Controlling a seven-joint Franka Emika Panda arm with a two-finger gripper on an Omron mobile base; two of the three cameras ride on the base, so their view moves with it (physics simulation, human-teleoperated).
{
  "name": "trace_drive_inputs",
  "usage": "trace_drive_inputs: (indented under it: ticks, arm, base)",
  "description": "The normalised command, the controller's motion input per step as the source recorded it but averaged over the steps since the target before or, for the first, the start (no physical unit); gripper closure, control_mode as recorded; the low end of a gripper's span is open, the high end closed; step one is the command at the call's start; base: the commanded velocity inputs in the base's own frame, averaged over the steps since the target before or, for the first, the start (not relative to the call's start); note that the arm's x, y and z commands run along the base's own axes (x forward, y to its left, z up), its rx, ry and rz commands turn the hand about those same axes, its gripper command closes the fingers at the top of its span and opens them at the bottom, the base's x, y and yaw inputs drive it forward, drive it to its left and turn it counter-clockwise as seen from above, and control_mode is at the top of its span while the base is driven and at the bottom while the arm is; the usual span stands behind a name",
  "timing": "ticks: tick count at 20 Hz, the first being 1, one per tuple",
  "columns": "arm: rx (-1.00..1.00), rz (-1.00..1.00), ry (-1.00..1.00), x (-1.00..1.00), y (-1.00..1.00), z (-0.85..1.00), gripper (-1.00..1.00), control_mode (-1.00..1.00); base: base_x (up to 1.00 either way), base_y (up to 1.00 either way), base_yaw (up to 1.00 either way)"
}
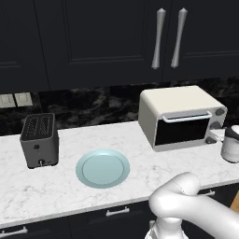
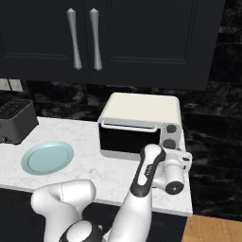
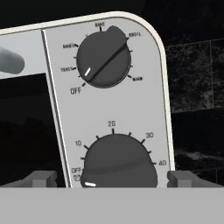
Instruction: Pick up the kebab skewer and baguette bread, and place them inside the toaster oven. Close the toaster oven door and start by setting the timer.
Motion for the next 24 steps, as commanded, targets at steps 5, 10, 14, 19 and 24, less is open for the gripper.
trace_drive_inputs:
  ticks: [5, 10, 14, 19, 24]
  arm:
    - [0.02, 0.0, -0.06, 0.07, 0.0, -0.02, -1.0, -1.0]
    - [0.0, 0.0, -0.06, 0.03, 0.0, -0.17, -1.0, -1.0]
    - [0.0, 0.0, -0.03, 0.09, 0.0, -0.13, -1.0, -1.0]
    - [0.0, 0.0, 0.0, 0.15, 0.0, 0.0, -1.0, -1.0]
    - [0.0, 0.0, 0.0, 0.12, 0.0, 0.0, -1.0, -1.0]
  base:
    - [0.0, 0.0, 0.0]
    - [0.0, 0.0, 0.0]
    - [0.0, 0.0, 0.0]
    - [0.0, 0.0, 0.0]
    - [0.0, 0.0, 0.0]
